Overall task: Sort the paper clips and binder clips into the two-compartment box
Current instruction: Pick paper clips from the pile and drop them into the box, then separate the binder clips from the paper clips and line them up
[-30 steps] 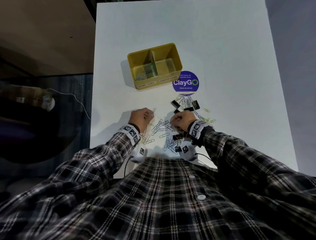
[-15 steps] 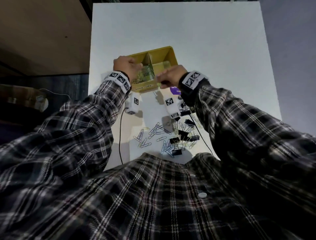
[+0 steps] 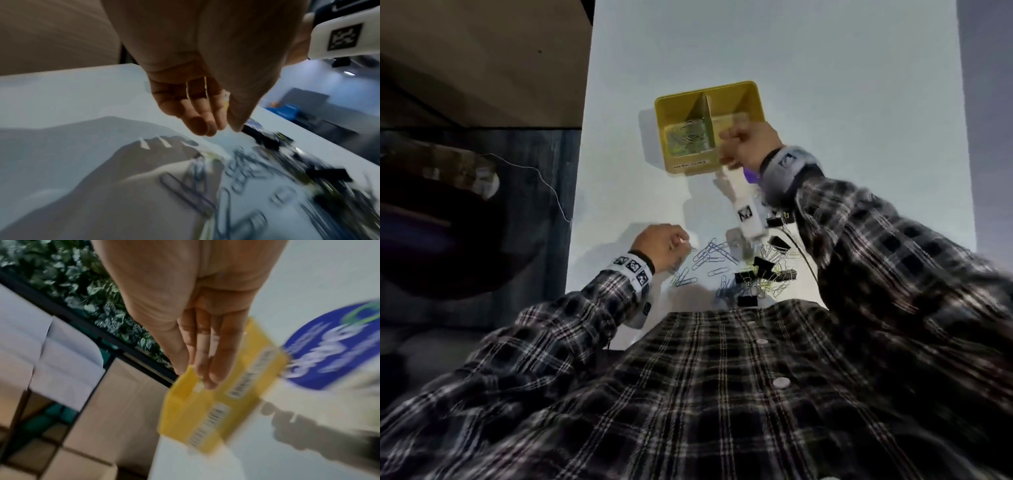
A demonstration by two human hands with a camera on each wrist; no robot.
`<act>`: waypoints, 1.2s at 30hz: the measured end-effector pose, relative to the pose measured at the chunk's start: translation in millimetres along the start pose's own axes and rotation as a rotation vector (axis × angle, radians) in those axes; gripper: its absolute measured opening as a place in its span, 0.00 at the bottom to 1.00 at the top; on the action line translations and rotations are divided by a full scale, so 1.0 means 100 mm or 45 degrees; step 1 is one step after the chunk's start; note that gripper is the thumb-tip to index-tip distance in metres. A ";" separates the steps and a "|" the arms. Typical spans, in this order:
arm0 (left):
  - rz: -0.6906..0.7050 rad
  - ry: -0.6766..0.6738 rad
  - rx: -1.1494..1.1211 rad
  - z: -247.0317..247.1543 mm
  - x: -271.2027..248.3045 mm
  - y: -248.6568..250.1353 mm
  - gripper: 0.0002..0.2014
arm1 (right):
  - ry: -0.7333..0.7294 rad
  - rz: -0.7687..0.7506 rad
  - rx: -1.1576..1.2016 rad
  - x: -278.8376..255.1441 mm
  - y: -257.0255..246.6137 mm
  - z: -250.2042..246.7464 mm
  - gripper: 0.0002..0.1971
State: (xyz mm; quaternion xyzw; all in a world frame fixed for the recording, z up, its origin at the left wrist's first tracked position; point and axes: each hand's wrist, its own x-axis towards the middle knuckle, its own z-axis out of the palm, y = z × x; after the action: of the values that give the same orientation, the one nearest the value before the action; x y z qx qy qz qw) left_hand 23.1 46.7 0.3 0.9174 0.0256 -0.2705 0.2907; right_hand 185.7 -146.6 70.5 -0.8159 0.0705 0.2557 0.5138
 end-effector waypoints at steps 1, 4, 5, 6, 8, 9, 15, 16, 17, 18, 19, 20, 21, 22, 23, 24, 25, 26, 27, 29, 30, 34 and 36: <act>0.081 -0.077 0.059 0.09 -0.02 0.07 0.12 | 0.008 0.009 -0.076 -0.17 0.18 -0.06 0.10; 0.337 -0.201 0.235 0.31 0.02 0.31 0.21 | -0.093 0.076 -0.533 -0.64 0.87 -0.22 0.09; 0.443 -0.231 0.286 0.39 0.03 0.40 0.25 | -0.155 0.102 -0.668 -0.78 1.10 -0.26 0.10; 0.539 -0.272 0.329 0.46 0.04 0.51 0.29 | -0.219 0.113 -0.783 -0.92 1.29 -0.29 0.11; 0.673 -0.332 0.416 0.62 0.04 0.71 0.35 | -0.303 0.101 -0.987 -1.18 1.55 -0.33 0.19; 0.719 -0.337 0.472 0.71 0.04 0.77 0.37 | -0.313 0.098 -1.053 -1.28 1.64 -0.33 0.22; 0.763 -0.294 0.552 0.96 0.05 0.86 0.17 | -0.225 -0.076 -1.161 -1.38 1.88 -0.36 0.26; 0.742 -0.275 0.509 0.97 0.05 0.86 0.14 | -0.228 -0.076 -1.171 -1.37 1.89 -0.35 0.24; 0.722 -0.245 0.467 0.96 0.04 0.87 0.11 | -0.236 -0.080 -1.186 -1.37 1.89 -0.35 0.21; 0.699 -0.213 0.419 0.96 0.04 0.87 0.09 | -0.247 -0.089 -1.196 -1.36 1.90 -0.35 0.19; 0.664 -0.201 0.361 0.94 0.04 0.87 0.08 | -0.260 -0.097 -1.203 -1.36 1.91 -0.35 0.19; 0.620 -0.186 0.295 0.93 0.05 0.86 0.07 | -0.273 -0.098 -1.210 -1.36 1.92 -0.36 0.18; 0.568 -0.165 0.223 0.90 0.05 0.85 0.06 | -0.283 -0.085 -1.215 -1.35 1.92 -0.37 0.18; 0.518 -0.128 0.144 0.86 0.06 0.84 0.05 | -0.284 -0.067 -1.210 -1.34 1.93 -0.39 0.18; 0.471 -0.075 0.046 0.81 0.06 0.85 0.04 | -0.278 -0.040 -1.209 -1.33 1.93 -0.41 0.17; 0.419 -0.008 -0.062 0.76 0.08 0.86 0.03 | -0.271 -0.009 -1.208 -1.31 1.94 -0.44 0.15; 0.363 0.067 -0.167 0.68 0.10 0.87 0.03 | -0.270 0.027 -1.202 -1.31 1.93 -0.47 0.13; 0.294 0.137 -0.252 0.59 0.13 0.88 0.03 | -0.275 0.063 -1.189 -1.31 1.94 -0.50 0.11; 0.236 0.212 -0.309 0.49 0.19 0.88 0.03 | -0.286 0.105 -1.167 -1.30 1.93 -0.54 0.09; 0.142 0.350 -0.305 0.31 0.35 0.80 0.02 | -0.322 0.182 -1.065 -1.29 1.91 -0.61 0.04; 0.094 0.380 -0.280 0.24 0.45 0.74 0.02 | -0.333 0.213 -0.978 -1.28 1.90 -0.65 0.02; -0.106 0.438 -0.163 0.12 0.70 0.53 0.02 | -0.243 0.284 -0.649 -1.16 1.74 -0.86 0.02; -0.193 0.478 -0.166 0.11 0.76 0.49 0.04 | -0.119 0.271 -0.554 -1.06 1.65 -0.98 0.02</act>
State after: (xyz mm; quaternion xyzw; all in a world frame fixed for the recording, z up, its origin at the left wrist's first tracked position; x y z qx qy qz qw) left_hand 92.3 -8.4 -20.9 0.9264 0.1659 -0.1136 0.3183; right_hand 66.5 -324.2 23.3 -0.8826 0.0756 0.3549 0.2990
